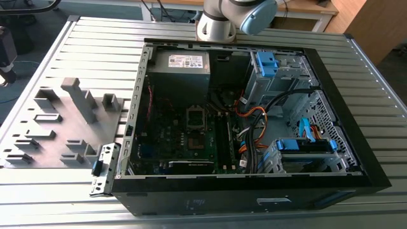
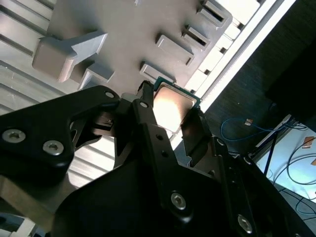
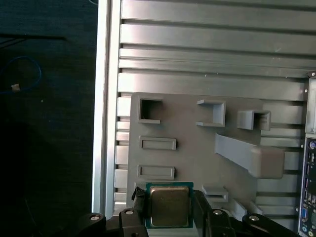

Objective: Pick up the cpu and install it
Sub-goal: 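Pick up the cpu and move it towards the insertion slot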

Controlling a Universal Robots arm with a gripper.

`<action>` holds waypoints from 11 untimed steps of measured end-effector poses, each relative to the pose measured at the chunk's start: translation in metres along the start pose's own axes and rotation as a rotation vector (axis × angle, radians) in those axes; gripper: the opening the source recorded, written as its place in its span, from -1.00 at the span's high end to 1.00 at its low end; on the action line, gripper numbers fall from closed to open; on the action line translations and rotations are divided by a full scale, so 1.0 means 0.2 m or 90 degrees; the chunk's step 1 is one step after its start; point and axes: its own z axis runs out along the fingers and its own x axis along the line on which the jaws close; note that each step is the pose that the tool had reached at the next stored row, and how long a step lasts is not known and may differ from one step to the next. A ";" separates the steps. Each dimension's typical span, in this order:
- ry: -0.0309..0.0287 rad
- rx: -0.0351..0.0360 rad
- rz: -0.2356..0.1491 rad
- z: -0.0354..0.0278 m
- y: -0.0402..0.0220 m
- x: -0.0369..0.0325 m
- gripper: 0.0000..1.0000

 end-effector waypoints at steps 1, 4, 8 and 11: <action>0.0000 0.0000 0.000 0.001 0.000 -0.011 0.06; 0.0002 0.0000 0.000 0.002 -0.002 -0.052 0.06; 0.0008 -0.0001 0.000 0.005 -0.006 -0.118 0.06; 0.0011 -0.0001 0.000 0.007 -0.009 -0.170 0.06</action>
